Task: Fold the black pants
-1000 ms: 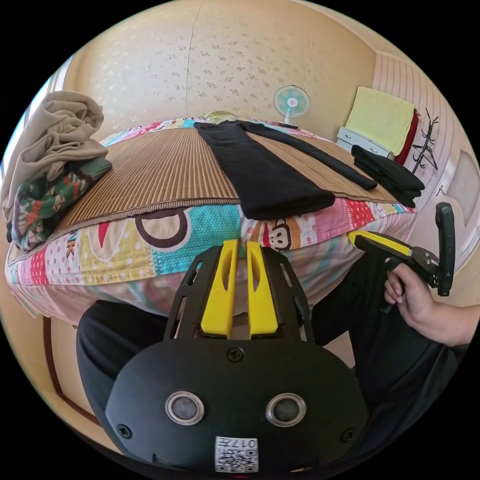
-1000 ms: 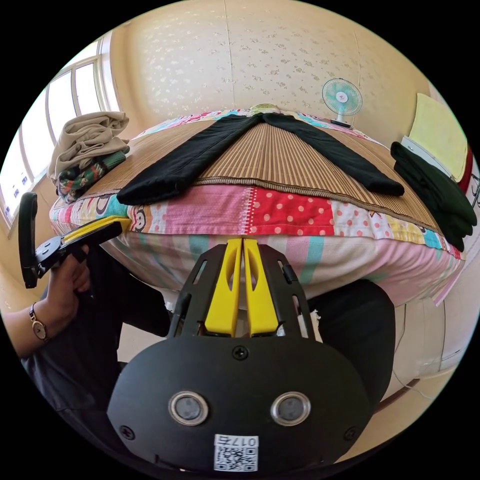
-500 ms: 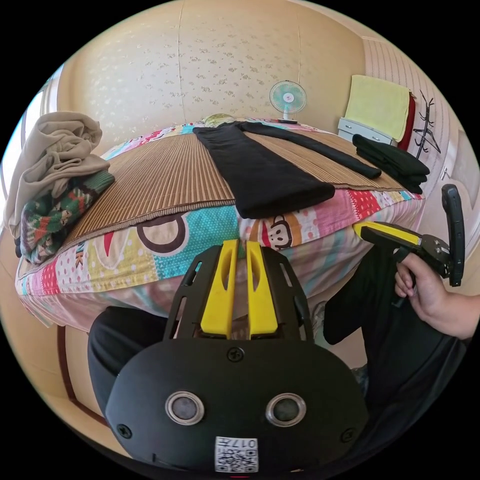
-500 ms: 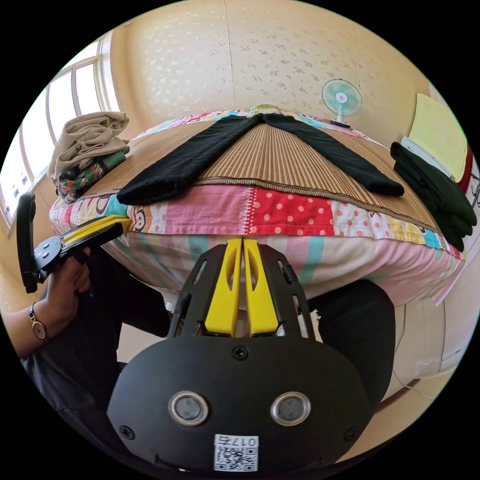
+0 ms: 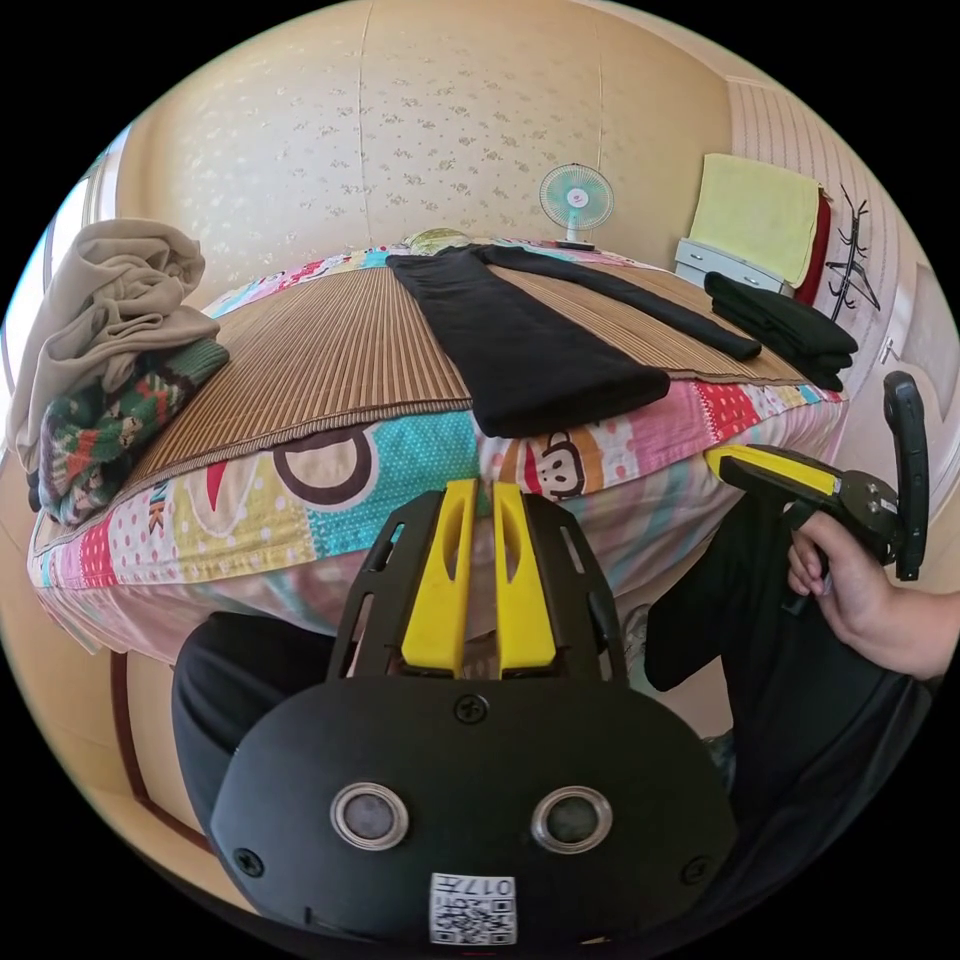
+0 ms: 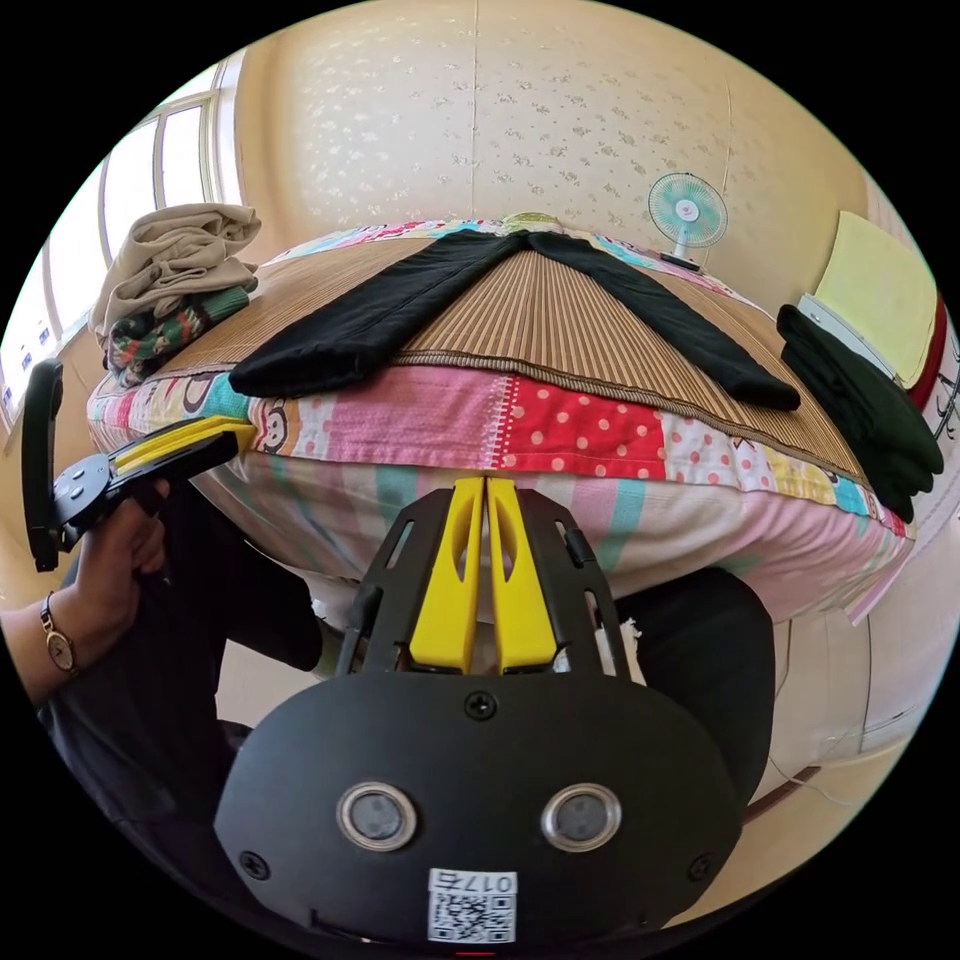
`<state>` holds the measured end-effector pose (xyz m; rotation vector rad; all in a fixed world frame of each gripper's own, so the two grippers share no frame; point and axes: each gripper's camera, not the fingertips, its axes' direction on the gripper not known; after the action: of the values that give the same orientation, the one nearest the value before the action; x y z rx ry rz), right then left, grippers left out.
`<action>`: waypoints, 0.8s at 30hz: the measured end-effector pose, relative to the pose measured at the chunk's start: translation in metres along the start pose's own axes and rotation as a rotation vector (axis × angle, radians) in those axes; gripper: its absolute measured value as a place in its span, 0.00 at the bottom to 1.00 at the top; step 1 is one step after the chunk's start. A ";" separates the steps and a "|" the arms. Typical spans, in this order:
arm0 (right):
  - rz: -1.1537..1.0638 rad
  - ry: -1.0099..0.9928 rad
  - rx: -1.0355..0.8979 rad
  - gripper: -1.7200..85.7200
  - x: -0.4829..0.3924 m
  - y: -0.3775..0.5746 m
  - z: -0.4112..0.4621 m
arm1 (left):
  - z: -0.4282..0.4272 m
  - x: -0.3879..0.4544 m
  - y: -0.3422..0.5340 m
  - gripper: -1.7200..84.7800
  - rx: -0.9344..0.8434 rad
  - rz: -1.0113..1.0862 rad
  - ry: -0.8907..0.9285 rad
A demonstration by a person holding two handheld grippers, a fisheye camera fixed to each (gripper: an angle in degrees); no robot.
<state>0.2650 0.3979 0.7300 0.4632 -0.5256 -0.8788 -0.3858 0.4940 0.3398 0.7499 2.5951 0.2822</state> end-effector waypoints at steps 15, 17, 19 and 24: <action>0.010 -0.013 0.007 0.03 0.004 -0.001 0.002 | 0.003 -0.003 -0.003 0.05 0.001 0.006 -0.006; 0.014 -0.019 0.008 0.03 0.006 -0.001 0.002 | 0.004 -0.005 -0.003 0.05 0.002 -0.003 0.006; 0.015 -0.020 0.009 0.03 0.007 -0.001 0.002 | 0.004 -0.007 -0.004 0.05 0.003 -0.006 0.011; 0.017 -0.020 0.011 0.03 0.009 -0.002 0.003 | 0.005 -0.009 -0.004 0.05 0.004 -0.005 0.011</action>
<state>0.2665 0.3895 0.7336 0.4595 -0.5524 -0.8656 -0.3787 0.4862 0.3369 0.7445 2.6086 0.2806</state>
